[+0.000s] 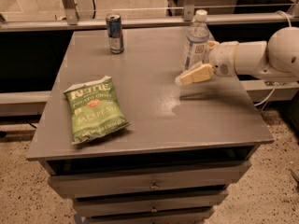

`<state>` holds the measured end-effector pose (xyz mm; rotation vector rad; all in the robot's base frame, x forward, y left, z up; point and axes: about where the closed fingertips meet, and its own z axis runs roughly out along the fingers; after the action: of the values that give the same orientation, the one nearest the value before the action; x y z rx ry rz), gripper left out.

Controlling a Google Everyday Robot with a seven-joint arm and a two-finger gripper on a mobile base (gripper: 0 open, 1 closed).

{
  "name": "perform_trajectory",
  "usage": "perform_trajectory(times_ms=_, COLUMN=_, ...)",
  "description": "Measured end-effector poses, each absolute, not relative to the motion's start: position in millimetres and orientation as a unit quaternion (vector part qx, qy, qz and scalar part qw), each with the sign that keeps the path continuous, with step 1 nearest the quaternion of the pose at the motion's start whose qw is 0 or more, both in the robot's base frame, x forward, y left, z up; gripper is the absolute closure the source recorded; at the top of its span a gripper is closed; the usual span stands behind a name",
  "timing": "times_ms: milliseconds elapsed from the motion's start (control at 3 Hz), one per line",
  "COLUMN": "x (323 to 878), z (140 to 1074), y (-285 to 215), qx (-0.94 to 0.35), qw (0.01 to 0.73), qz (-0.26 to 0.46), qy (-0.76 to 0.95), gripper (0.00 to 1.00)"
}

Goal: Pick blue plastic bottle

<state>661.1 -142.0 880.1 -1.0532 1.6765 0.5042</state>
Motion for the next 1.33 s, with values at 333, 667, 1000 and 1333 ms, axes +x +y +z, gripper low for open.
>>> perform_trajectory(times_ms=333, x=669, z=877, y=-140, qx=-0.424, qw=0.537, qz=0.226, qy=0.693, gripper=0.16)
perform_trajectory(times_ms=667, x=676, z=881, y=-141, qx=-0.409, qw=0.552, qz=0.232, qy=0.688, gripper=0.39)
perform_trajectory(times_ms=1000, x=681, z=894, y=-142, qx=-0.399, qw=0.566, qz=0.232, qy=0.683, gripper=0.62)
perform_trajectory(times_ms=1333, x=681, z=926, y=-141, qx=-0.393, qw=0.582, qz=0.237, qy=0.671, gripper=0.85)
